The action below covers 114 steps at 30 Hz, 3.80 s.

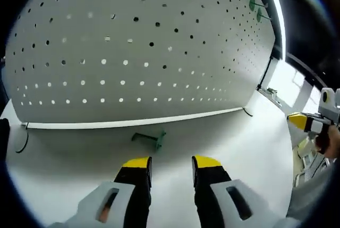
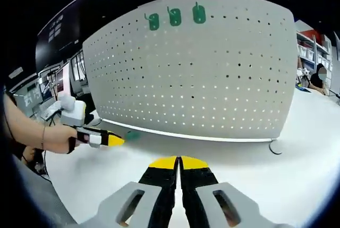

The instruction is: Insert the hook assembly into the mounting plate slot until the hook locks in place.

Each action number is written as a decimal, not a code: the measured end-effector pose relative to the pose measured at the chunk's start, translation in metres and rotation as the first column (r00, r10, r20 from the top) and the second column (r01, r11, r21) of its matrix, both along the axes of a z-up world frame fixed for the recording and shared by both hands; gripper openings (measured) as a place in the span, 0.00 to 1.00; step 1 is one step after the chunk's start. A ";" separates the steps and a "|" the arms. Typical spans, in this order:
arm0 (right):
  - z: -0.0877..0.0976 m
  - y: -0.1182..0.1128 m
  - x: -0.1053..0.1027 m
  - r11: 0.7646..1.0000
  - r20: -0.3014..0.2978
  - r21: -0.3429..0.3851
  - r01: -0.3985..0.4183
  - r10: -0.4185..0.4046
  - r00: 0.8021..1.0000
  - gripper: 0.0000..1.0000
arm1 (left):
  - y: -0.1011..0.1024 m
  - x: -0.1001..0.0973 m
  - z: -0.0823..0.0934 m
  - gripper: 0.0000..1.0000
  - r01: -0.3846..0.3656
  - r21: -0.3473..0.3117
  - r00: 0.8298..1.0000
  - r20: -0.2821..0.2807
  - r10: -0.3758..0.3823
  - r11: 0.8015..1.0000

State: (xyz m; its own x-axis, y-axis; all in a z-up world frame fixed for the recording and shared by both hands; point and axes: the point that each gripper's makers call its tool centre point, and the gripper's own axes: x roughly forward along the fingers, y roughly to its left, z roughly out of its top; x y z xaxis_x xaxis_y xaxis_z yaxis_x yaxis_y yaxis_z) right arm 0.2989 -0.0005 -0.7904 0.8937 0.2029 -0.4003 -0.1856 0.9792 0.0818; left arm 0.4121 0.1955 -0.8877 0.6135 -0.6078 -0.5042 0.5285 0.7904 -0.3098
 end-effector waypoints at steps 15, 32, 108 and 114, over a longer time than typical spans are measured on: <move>-0.011 -0.009 -0.001 1.000 -0.023 0.006 0.017 -0.017 1.000 0.00 | -0.007 0.021 -0.006 0.17 -0.018 0.022 1.000 0.025 0.018 1.000; -0.017 -0.010 0.001 0.999 -0.037 0.020 0.026 -0.026 0.999 0.00 | -0.007 0.028 -0.009 0.04 -0.016 0.062 1.000 0.024 0.015 0.998; -0.024 0.143 -0.085 0.664 -0.422 0.735 -0.137 0.606 0.674 0.11 | -0.062 -0.238 0.086 0.02 0.815 -0.052 0.575 -0.037 -0.817 0.577; -0.023 0.148 -0.099 0.567 -0.433 0.823 -0.040 0.671 0.602 0.11 | -0.065 -0.247 0.094 0.02 0.865 -0.041 0.501 0.026 -0.865 0.500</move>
State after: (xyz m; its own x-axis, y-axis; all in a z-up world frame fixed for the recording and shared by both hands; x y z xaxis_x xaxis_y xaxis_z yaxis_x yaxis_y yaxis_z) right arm 0.1997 0.1473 -0.8137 0.2110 0.9058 -0.3675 -0.0855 0.3916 0.9161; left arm 0.1648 0.1308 -0.7937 -0.2294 -0.8563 -0.4628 0.9417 -0.0751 -0.3279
